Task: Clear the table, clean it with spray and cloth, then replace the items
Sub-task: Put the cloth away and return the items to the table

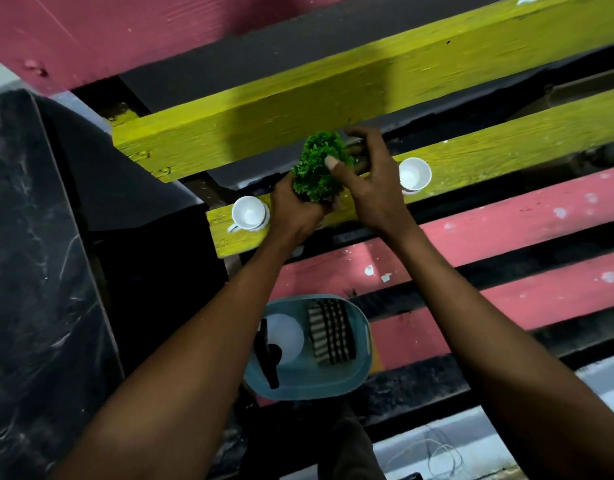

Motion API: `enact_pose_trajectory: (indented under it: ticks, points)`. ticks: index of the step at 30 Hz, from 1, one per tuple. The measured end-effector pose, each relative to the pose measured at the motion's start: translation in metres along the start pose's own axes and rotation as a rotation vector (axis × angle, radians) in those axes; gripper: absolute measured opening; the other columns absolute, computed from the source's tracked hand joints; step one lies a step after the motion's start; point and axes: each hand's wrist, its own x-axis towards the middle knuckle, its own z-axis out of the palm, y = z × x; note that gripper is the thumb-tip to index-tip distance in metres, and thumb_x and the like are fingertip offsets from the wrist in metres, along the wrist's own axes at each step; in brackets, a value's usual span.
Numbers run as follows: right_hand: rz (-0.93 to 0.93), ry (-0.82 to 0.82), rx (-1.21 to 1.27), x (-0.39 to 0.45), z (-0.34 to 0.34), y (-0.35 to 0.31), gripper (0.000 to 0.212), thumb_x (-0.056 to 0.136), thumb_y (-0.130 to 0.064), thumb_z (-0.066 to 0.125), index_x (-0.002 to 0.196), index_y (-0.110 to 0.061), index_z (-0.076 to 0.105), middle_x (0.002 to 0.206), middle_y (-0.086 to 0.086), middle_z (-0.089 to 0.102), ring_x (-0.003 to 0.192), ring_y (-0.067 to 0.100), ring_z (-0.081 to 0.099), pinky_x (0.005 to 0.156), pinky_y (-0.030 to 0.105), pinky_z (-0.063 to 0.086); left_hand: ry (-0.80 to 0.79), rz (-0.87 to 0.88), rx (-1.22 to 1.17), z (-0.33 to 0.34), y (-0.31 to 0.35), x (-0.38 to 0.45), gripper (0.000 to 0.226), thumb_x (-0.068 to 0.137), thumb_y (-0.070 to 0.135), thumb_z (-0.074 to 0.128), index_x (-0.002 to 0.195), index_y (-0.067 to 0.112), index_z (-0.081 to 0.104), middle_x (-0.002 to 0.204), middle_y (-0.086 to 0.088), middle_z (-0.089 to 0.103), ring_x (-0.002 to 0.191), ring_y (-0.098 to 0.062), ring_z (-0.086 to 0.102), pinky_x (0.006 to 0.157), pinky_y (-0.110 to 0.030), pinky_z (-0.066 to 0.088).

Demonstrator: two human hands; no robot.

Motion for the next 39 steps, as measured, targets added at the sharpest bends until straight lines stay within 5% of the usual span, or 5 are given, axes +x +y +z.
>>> enact_pose_trajectory:
  ticks: [5, 11, 17, 30, 39]
  points:
    - [0.148, 0.2, -0.005, -0.011, 0.022, 0.035, 0.049, 0.079, -0.041, 0.058, 0.116, -0.009, 0.06, 0.095, 0.001, 0.064, 0.084, 0.008, 0.061, 0.072, 0.032, 0.051, 0.081, -0.056, 0.051, -0.033, -0.003, -0.001, 0.057, 0.056, -0.003, 0.092, 0.109, -0.003, 0.071, 0.103, -0.009, 0.076, 0.091, -0.019, 0.071, 0.08, -0.036, 0.061]
    - [0.185, -0.414, -0.758, -0.007, 0.063, 0.071, 0.107, 0.062, -0.045, 0.076, 0.153, -0.02, 0.024, 0.15, 0.016, 0.032, 0.134, 0.038, 0.034, 0.095, 0.055, 0.044, 0.108, -0.018, 0.072, -0.061, -0.015, -0.001, 0.059, 0.059, 0.002, 0.095, 0.112, -0.003, 0.07, 0.109, -0.007, 0.074, 0.096, -0.014, 0.071, 0.08, -0.023, 0.055]
    - [0.092, -0.554, -1.118, 0.003, 0.099, 0.084, 0.096, 0.066, -0.054, 0.081, 0.147, -0.023, 0.04, 0.157, 0.011, 0.02, 0.137, 0.036, 0.027, 0.098, 0.054, 0.041, 0.104, 0.026, 0.032, -0.068, -0.023, -0.005, 0.057, 0.059, -0.015, 0.089, 0.11, 0.0, 0.067, 0.095, 0.012, 0.067, 0.075, 0.02, 0.062, 0.07, -0.003, 0.046]
    - [0.157, -0.375, -0.932, -0.02, 0.073, 0.027, 0.106, 0.055, -0.042, 0.088, 0.146, -0.027, 0.036, 0.132, 0.014, 0.039, 0.123, 0.037, 0.039, 0.088, 0.05, 0.047, 0.132, 0.005, -0.014, -0.085, -0.005, -0.03, 0.061, 0.058, -0.007, 0.093, 0.111, 0.007, 0.066, 0.096, 0.016, 0.066, 0.081, 0.023, 0.062, 0.074, -0.006, 0.05]
    - [0.075, -0.235, -0.89, -0.058, 0.05, -0.083, 0.101, 0.052, -0.054, 0.069, 0.145, -0.026, 0.039, 0.122, 0.016, 0.043, 0.118, 0.039, 0.041, 0.086, 0.048, 0.05, 0.104, 0.136, -0.113, -0.113, 0.055, -0.078, 0.059, 0.052, 0.014, 0.09, 0.103, 0.032, 0.066, 0.098, 0.008, 0.074, 0.091, -0.007, 0.069, 0.085, -0.029, 0.058]
